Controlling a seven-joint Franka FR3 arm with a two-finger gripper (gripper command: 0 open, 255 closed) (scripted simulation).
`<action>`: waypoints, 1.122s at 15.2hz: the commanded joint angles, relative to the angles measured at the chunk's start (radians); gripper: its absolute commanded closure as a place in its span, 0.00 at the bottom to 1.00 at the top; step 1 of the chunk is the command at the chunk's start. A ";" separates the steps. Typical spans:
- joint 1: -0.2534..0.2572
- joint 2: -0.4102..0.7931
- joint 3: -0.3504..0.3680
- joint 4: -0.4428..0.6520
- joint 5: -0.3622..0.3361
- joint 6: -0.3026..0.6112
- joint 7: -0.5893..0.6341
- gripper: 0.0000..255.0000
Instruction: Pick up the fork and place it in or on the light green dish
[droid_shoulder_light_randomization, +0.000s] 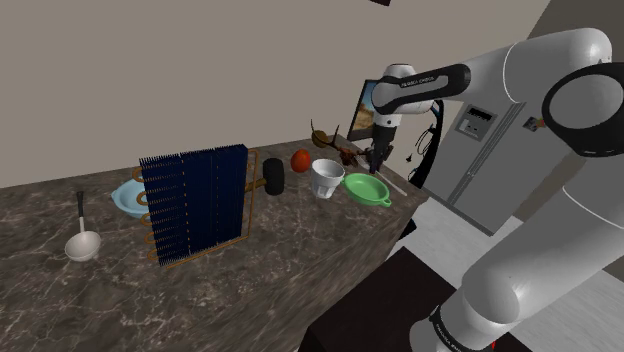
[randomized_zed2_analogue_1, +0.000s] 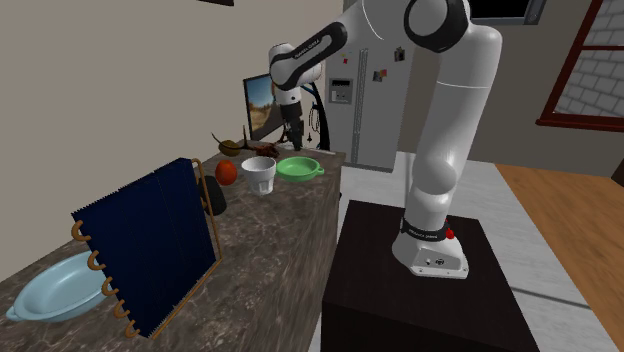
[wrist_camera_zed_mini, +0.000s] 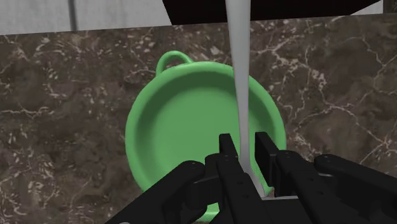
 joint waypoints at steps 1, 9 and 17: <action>-0.022 0.020 -0.023 0.016 -0.007 0.006 -0.044 1.00; -0.023 0.067 -0.024 -0.042 -0.004 0.110 -0.043 1.00; -0.024 0.112 -0.024 -0.077 -0.001 0.190 -0.043 1.00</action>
